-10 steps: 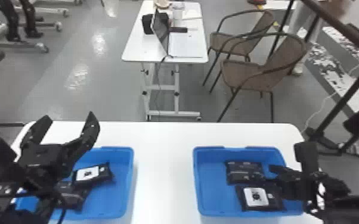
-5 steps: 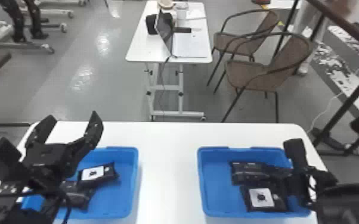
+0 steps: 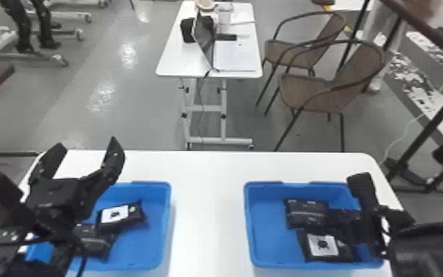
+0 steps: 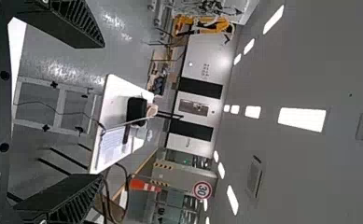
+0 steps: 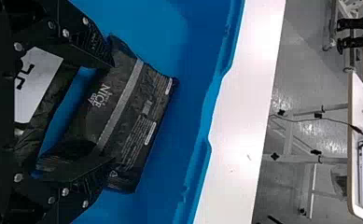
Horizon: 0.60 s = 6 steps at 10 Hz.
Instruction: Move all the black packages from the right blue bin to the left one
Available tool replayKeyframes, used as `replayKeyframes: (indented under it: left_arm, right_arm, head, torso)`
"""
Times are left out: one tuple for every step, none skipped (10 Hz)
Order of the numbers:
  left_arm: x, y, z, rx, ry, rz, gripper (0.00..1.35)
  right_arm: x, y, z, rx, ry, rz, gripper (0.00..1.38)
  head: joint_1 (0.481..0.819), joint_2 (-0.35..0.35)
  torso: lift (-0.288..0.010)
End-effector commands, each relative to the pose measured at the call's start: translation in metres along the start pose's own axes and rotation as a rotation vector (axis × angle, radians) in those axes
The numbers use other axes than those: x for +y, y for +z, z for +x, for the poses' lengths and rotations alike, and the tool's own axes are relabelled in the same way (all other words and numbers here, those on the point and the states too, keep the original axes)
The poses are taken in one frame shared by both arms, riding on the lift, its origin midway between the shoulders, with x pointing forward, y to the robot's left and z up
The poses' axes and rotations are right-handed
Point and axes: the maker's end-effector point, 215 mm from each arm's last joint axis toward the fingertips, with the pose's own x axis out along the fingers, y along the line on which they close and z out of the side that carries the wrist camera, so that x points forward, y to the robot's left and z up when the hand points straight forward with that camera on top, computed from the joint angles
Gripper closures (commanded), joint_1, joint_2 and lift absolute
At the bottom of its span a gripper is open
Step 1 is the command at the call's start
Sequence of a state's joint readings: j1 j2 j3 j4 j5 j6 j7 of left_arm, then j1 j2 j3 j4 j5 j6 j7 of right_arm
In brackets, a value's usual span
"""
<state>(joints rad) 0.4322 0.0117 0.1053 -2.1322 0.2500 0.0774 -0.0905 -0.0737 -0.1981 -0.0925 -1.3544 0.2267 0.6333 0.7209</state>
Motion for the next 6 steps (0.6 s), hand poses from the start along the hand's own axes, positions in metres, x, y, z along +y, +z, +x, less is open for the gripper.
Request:
replayKeyframes:
  left_arm:
    - [0.002, 0.001, -0.001, -0.004, 0.005, 0.003, 0.02]
    - [0.005, -0.002, -0.004, 0.001, 0.011, -0.003, 0.02]
    - [0.007, -0.006, -0.006, 0.004, 0.019, -0.019, 0.02]
    - [0.008, -0.008, -0.007, 0.005, 0.023, -0.022, 0.03]
    - [0.009, -0.008, -0.007, 0.003, 0.023, -0.022, 0.03]
    - [0.009, -0.005, -0.007, -0.004, 0.024, -0.025, 0.03]
  right_arm:
    - [0.003, -0.004, 0.006, 0.021, 0.011, 0.005, 0.47]
    - [0.009, -0.003, 0.009, 0.005, 0.028, 0.003, 1.01]
    - [0.015, -0.001, 0.010, -0.012, 0.041, 0.021, 1.12]
    - [0.022, 0.000, 0.007, -0.022, 0.055, 0.042, 1.13]
    - [0.026, 0.005, 0.000, -0.029, 0.051, 0.035, 1.16]
    - [0.033, 0.013, -0.006, -0.056, 0.060, 0.048, 1.16]
  head:
    - [0.695, -0.029]
    - [0.695, -0.026]
    - [0.695, -0.019]
    - [0.695, -0.011]
    - [0.695, 0.000]
    - [0.695, 0.004]
  torso:
    - [-0.042]
    - [-0.042]
    - [-0.042]
    - [-0.042]
    - [-0.042]
    - [-0.042]
